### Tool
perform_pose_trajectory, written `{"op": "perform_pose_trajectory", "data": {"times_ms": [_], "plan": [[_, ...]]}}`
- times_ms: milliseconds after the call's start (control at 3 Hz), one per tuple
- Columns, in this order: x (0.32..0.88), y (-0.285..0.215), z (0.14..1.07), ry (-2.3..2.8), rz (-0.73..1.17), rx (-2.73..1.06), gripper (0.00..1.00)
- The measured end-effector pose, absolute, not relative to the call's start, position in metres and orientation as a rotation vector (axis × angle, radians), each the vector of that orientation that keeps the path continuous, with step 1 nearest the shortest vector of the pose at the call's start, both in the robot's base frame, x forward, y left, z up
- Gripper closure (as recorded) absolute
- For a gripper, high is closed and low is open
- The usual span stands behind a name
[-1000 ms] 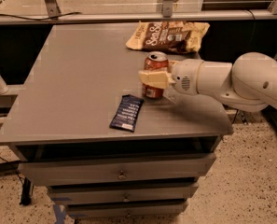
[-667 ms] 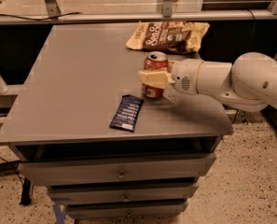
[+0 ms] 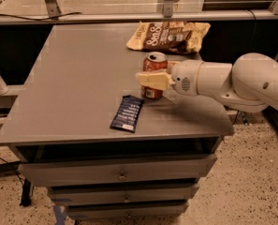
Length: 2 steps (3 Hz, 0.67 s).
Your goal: Move coke can near rxbar blueberry
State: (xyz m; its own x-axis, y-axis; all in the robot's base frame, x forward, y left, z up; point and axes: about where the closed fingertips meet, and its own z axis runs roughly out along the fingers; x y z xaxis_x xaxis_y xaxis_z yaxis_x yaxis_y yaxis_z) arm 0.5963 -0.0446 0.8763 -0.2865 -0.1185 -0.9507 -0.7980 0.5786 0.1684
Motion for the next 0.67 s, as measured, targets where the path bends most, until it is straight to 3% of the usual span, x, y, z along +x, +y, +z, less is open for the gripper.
{"op": "perform_pose_trajectory", "data": {"times_ms": [333, 667], "plan": [[0.584, -0.013, 0.874, 1.729, 0.91, -0.788, 0.0], [0.573, 0.014, 0.877, 1.699, 0.99, -0.83, 0.0]]}}
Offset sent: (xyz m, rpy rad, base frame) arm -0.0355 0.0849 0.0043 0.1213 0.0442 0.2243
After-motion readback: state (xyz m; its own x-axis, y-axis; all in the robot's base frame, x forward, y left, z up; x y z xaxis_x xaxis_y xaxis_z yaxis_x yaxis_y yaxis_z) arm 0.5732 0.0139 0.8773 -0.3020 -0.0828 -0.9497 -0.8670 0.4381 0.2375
